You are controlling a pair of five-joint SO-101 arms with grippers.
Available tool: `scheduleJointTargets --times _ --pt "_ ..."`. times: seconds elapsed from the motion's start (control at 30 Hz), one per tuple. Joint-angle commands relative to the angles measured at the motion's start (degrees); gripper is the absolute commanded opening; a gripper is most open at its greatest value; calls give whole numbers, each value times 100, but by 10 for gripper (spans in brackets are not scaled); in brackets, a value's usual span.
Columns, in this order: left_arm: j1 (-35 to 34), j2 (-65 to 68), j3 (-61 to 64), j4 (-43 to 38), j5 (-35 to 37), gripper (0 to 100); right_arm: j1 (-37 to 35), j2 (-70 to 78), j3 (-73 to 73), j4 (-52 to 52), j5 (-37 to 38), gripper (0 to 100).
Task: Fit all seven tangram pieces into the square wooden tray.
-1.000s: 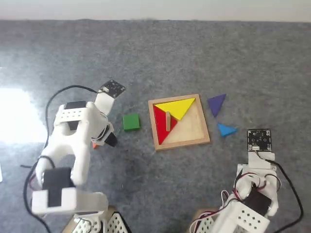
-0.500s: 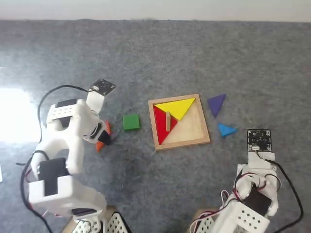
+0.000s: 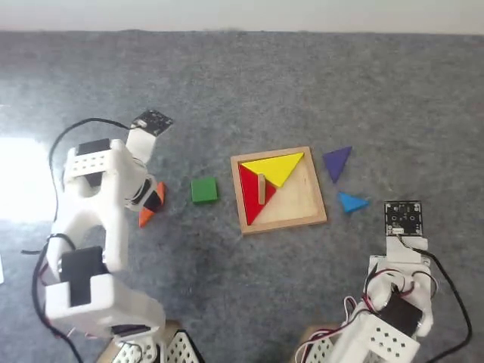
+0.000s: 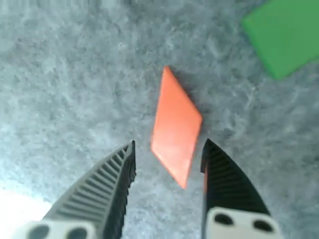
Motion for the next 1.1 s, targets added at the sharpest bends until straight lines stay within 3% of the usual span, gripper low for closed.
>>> scheduleJointTargets --times 0.0,0.37,0.67,0.97,1.07 --pt "413 -466 171 105 -44 203 -75 -110 97 31 62 98" --pt "308 536 180 -484 132 203 -75 -110 97 31 62 98" --pt "-176 993 -303 -448 -114 202 -75 -110 97 22 62 98" --pt "-132 1046 -532 -413 -176 118 -75 -110 97 22 62 98" --pt "-26 993 -549 -26 -396 100 -75 -110 97 22 62 98"
